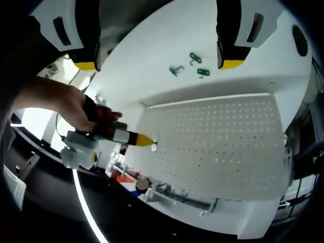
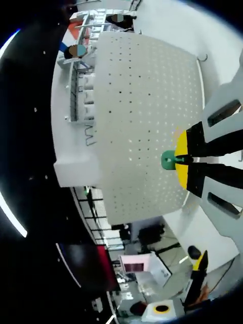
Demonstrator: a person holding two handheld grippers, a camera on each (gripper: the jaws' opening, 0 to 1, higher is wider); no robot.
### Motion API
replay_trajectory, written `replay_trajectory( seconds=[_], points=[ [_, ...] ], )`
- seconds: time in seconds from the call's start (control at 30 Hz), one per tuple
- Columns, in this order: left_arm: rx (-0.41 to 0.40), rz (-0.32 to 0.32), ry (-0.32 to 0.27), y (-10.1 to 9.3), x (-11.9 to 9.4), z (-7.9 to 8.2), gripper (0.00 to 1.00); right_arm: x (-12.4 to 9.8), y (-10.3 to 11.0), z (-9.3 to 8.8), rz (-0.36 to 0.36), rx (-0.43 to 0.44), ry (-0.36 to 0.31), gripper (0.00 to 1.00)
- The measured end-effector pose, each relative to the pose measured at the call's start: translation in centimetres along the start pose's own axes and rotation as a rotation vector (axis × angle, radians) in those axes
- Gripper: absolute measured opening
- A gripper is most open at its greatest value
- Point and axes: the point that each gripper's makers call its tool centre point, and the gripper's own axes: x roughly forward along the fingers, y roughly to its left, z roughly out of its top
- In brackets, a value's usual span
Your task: Insert the hook assembly into the mounting plate slot until the hook locks in place.
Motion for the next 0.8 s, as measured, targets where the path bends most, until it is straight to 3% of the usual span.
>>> replay_trajectory(
  seconds=[0.23,0.6,0.8],
  points=[
    [-0.007,-0.015,-0.007,-0.4,0.4,0.6,0.96,1.3,-2.1,1.7,-0.06,-0.005,-0.046,0.0],
    [0.001,-0.01,0.001,0.1,0.5,0.7,0.97,3.8,-2.9,4.0,-0.108,-0.039,-0.106,0.0],
    [-0.02,0.012,0.023,1.1,0.5,-0.4,0.97,5.2,-2.9,4.5,-0.112,-0.056,-0.116,0.0]
  ],
)
